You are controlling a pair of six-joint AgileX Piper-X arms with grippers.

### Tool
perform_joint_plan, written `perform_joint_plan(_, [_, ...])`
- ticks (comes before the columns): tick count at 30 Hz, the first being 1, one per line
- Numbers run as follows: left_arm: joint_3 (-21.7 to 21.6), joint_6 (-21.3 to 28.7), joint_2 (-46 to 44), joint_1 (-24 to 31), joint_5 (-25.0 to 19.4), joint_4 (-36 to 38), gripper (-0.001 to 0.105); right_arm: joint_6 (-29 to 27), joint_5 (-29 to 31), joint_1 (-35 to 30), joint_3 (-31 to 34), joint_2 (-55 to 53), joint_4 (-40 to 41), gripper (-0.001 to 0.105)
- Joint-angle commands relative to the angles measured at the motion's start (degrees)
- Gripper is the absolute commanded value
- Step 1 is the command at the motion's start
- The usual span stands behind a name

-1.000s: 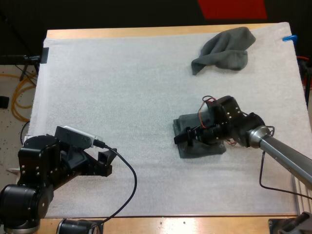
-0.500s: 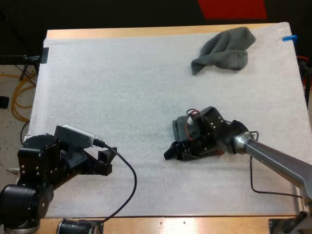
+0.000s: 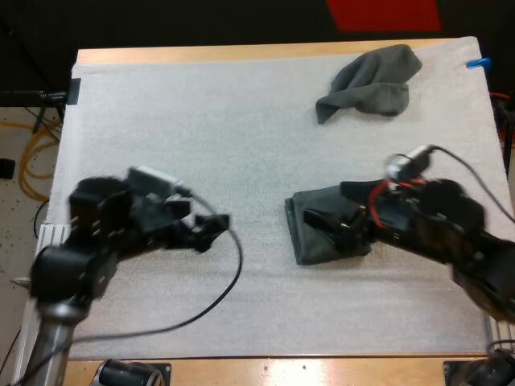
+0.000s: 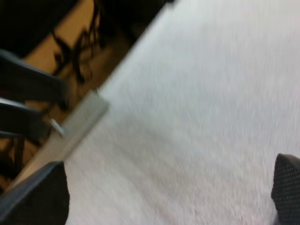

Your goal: Pick towel from pile fold and stack

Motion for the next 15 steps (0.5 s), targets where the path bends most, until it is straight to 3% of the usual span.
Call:
perform_joint_plan(1, [-0.2, -2.2, 2.1, -2.5, -0.9, -3.5, 0.077, -0.7, 1.3, 0.1, -0.2, -2.2, 1.1, 0.085])
perform_joint_plan(3, [-0.2, -4.7, 6.6, -7.0, -5.5, -7.8, 0.077, -1.4, 3.6, 0.1, -0.2, -6.4, 3.9, 0.085])
perform_joint_plan(6, [-0.2, -8.9, 12.6, -12.4, -8.8, -13.4, 0.076, -3.4, 6.0, 0.1, -0.2, -10.4, 9.0, 0.085])
perform_joint_plan(15, [-0.2, -21.8, 32.1, -20.1, -8.6, -27.1, 0.076, -3.2, 9.3, 0.1, -0.2, -17.1, 22.4, 0.085])
